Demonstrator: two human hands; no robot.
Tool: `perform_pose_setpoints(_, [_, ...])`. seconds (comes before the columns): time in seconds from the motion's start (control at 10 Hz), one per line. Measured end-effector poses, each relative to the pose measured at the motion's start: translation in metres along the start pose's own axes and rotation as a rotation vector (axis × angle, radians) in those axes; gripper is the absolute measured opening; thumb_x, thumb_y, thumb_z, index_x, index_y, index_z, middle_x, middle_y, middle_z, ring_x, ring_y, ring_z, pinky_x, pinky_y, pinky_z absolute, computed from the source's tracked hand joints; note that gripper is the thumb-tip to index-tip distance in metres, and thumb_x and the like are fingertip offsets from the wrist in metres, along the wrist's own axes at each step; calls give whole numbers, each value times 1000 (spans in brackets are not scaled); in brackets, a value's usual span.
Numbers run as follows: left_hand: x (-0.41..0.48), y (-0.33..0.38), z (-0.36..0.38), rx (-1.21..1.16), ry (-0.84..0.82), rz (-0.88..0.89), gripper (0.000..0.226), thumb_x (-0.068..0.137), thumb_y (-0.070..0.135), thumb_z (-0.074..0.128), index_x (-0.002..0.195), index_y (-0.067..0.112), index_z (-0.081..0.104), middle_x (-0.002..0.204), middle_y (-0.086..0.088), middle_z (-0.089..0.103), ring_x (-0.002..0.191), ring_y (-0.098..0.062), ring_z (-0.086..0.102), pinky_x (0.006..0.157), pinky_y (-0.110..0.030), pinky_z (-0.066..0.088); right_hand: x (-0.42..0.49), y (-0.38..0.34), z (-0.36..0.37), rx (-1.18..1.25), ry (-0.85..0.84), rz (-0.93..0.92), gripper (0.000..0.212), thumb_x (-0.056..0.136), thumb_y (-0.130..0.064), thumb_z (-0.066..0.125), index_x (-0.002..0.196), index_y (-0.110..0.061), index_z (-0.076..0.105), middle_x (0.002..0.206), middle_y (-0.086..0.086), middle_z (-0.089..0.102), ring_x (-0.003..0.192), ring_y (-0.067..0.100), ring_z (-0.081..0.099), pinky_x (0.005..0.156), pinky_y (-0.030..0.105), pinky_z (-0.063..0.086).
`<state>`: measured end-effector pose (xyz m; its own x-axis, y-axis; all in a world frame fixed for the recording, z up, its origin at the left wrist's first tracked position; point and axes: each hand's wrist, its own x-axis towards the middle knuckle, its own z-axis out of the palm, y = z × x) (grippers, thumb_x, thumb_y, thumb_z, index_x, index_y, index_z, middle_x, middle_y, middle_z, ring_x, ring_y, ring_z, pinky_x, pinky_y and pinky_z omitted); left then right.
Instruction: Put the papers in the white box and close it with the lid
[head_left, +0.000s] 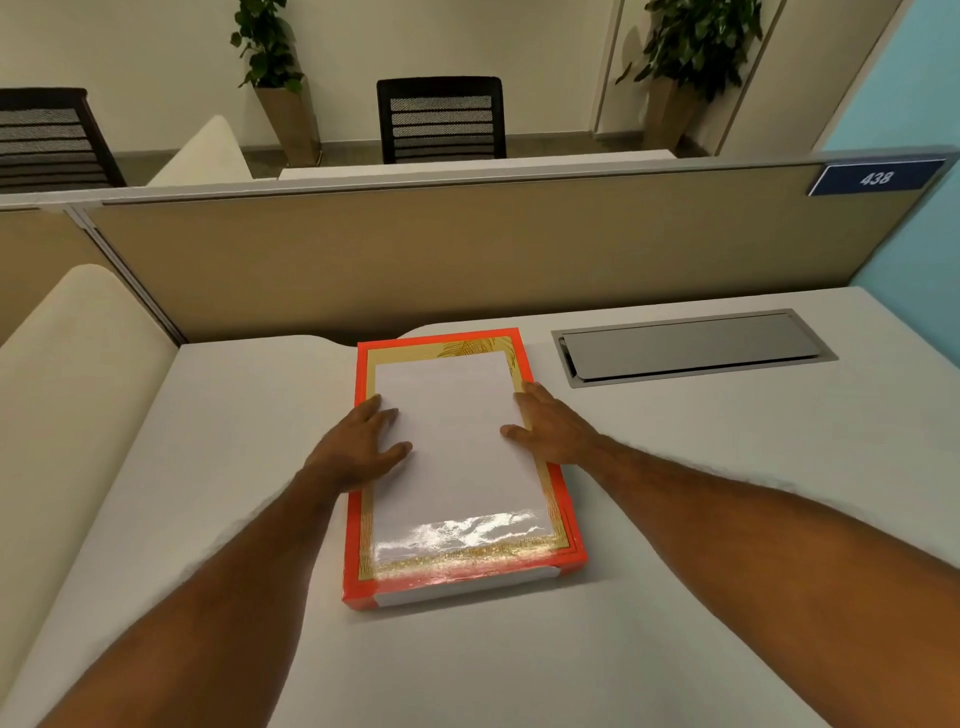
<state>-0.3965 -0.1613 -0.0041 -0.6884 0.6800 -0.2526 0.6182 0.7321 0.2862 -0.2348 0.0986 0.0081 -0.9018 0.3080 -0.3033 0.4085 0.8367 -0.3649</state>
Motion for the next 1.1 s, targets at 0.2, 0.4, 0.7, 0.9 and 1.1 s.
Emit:
perform_pose_setpoints(0.2, [24, -6, -5, 0, -64, -47, 87, 85, 72, 44, 154, 26, 19, 166, 2, 4, 152, -25, 11, 119, -47, 23, 23, -2, -3, -66, -2, 28, 84, 91, -59, 47, 154, -15, 14, 165, 2, 3, 152, 23, 10, 119, 44, 23])
perform_pose_setpoints(0.4, [20, -7, -1, 91, -53, -23, 91, 83, 76, 41, 155, 28, 15, 166, 2, 1, 152, -24, 8, 120, -49, 21, 22, -1, -6, -84, 8, 19, 83, 89, -57, 51, 153, -17, 17, 165, 2, 7, 151, 23, 13, 118, 44, 26])
perform_pose_setpoints(0.7, [-39, 28, 31, 115, 116, 91, 83, 87, 75, 25, 155, 29, 16, 166, 2, 3, 153, -22, 3, 123, -47, 1, -41, 6, 19, -25, 135, -115, 74, 92, -55, 48, 152, -19, 24, 164, 1, 13, 151, 19, 13, 120, 39, 20])
perform_pose_setpoints(0.9, [-89, 38, 56, 134, 112, 136, 79, 90, 72, 23, 155, 28, 16, 166, 1, 3, 152, -18, 0, 122, -42, -3, -88, 13, 50, -75, 55, -177, 75, 92, -60, 39, 154, -23, 18, 165, -3, 4, 152, 14, 2, 121, 37, 13])
perform_pose_setpoints(1.1, [-109, 49, 45, 102, 98, 67, 76, 93, 67, 27, 156, 24, 16, 166, -3, 3, 153, -20, 2, 123, -44, 5, -99, 5, 39, -80, 46, -128, 77, 92, -61, 39, 154, -21, 15, 165, 0, 1, 152, 18, 1, 122, 41, 14])
